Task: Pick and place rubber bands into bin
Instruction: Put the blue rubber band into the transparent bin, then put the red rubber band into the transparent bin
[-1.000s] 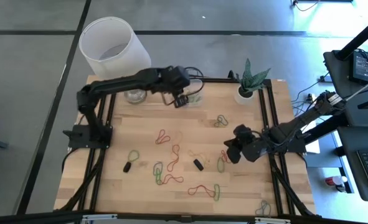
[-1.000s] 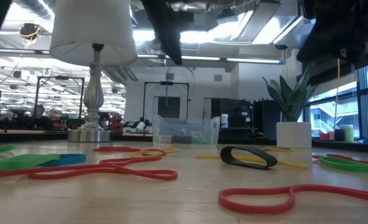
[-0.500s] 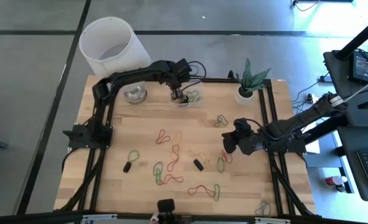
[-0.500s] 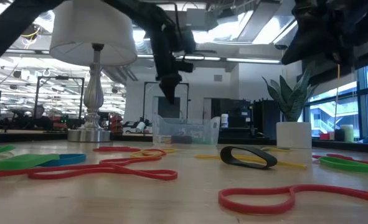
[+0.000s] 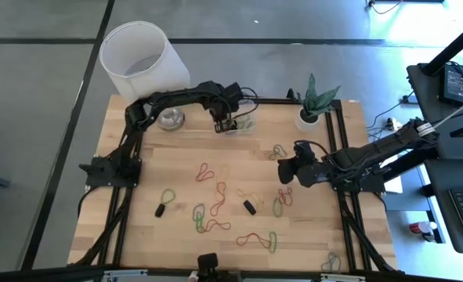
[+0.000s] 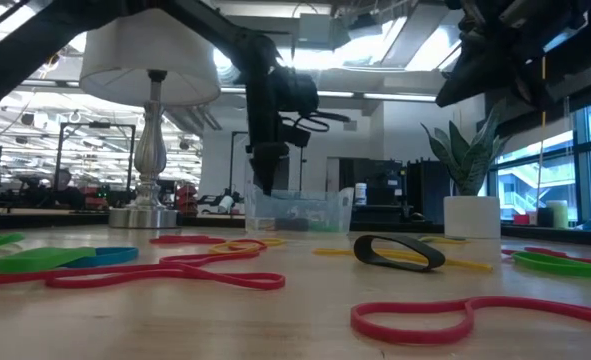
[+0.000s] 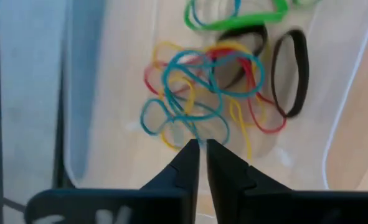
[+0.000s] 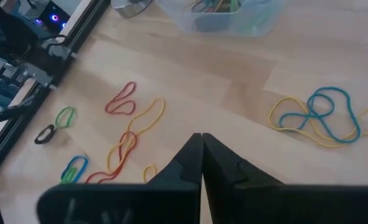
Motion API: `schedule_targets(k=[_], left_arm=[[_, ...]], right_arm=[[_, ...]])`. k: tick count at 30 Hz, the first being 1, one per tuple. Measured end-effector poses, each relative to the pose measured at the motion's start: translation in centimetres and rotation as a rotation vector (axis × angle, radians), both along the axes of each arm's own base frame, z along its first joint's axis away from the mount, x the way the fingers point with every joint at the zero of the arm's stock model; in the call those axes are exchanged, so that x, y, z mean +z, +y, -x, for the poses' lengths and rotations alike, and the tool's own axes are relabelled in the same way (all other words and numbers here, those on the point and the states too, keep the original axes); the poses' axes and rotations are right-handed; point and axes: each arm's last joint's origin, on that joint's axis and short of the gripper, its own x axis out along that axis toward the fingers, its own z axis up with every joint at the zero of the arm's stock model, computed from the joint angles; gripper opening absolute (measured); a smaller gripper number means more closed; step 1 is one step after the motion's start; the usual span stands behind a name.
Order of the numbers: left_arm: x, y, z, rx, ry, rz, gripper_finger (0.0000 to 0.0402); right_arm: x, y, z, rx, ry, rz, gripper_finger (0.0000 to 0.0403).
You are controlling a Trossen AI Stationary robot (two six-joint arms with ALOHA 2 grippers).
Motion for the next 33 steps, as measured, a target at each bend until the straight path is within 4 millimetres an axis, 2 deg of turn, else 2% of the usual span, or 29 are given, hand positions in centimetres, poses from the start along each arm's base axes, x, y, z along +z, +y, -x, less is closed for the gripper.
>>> schedule_targets(k=[6, 11, 17, 27, 30, 33], left_arm=[[-0.6, -0.6, -0.3, -0.014, 0.039, -0.001, 0.0075], [0.1, -1.4, -0.6, -0.014, 0.038, -0.046, 0.0112], [3.3, -3.2, -0.4, 0.064, -0.075, -0.059, 0.0121], [10.6, -8.1, 1.2, 0.212, -0.325, -0.053, 0.0093], [11.8, -10.1, 1.9, 0.213, -0.341, -0.027, 0.0083], [11.7, -12.2, 2.7, 0.217, -0.329, -0.022, 0.0069]], right_arm=[[-0.1, -0.2, 0.0, 0.003, 0.018, 0.019, 0.0012], [-0.2, -0.3, 0.2, 0.012, 0.050, 0.037, 0.0012], [-0.2, -0.3, 0.2, 0.093, 0.104, 0.128, 0.0012], [-0.2, -0.3, 0.2, 0.246, 0.203, 0.297, 0.0012], [-0.2, -0.3, 0.2, 0.285, 0.229, 0.342, 0.0012], [-0.2, -0.4, 0.1, 0.307, 0.248, 0.371, 0.0012]])
